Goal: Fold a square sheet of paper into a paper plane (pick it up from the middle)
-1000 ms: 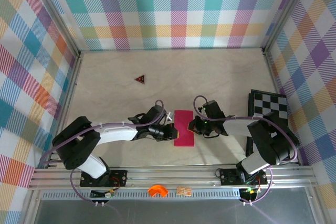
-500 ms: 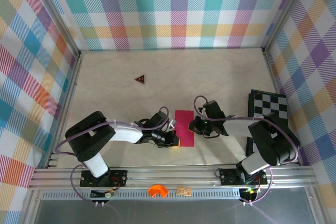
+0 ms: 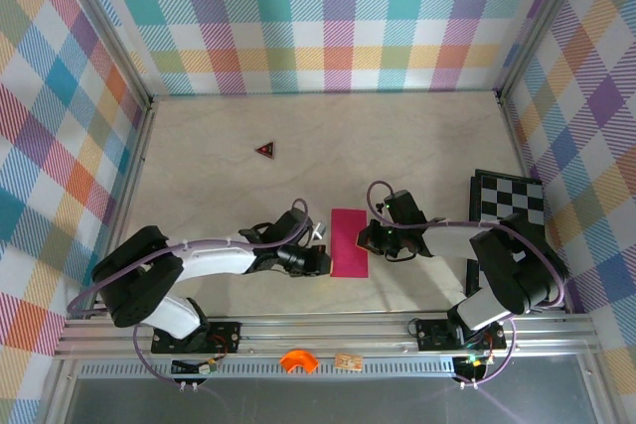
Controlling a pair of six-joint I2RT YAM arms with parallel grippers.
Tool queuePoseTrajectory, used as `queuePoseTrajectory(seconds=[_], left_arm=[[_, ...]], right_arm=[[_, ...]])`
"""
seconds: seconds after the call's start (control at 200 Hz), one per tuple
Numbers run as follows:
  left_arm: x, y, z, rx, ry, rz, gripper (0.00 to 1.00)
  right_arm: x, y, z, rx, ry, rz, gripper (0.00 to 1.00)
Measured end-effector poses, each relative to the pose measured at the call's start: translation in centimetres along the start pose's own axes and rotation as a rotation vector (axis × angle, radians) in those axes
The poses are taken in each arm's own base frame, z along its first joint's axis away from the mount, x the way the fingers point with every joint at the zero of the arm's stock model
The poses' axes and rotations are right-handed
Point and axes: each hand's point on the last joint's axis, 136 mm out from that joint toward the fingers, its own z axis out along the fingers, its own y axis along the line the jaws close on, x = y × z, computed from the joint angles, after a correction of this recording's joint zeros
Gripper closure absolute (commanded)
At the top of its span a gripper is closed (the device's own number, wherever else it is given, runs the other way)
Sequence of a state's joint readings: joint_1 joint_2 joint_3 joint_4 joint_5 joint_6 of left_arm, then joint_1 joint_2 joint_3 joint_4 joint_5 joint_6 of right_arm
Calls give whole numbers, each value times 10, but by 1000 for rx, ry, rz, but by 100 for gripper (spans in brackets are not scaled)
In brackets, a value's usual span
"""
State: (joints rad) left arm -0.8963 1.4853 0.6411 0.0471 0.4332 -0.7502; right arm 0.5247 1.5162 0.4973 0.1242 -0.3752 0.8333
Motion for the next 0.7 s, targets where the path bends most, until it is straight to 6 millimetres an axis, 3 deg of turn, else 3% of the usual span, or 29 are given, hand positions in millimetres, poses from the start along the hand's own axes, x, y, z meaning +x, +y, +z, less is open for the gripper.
queuePoseTrajectory(seconds=[0.115, 0.205, 0.38, 0.545, 0.7], left_arm=[[-24, -26, 7, 51, -32, 26, 100], [-31, -26, 23, 61, -22, 13, 100], [-13, 8, 48, 7, 51, -55, 100], [-7, 9, 47, 36, 59, -41, 100], [15, 20, 32, 24, 86, -13, 100]], right_arm=[[0, 0, 0, 1, 0, 0, 100], [0, 0, -1, 2, -1, 0, 100], [0, -1, -2, 11, -7, 2, 100], [0, -2, -2, 14, -7, 1, 100], [0, -2, -2, 14, -7, 0, 100]])
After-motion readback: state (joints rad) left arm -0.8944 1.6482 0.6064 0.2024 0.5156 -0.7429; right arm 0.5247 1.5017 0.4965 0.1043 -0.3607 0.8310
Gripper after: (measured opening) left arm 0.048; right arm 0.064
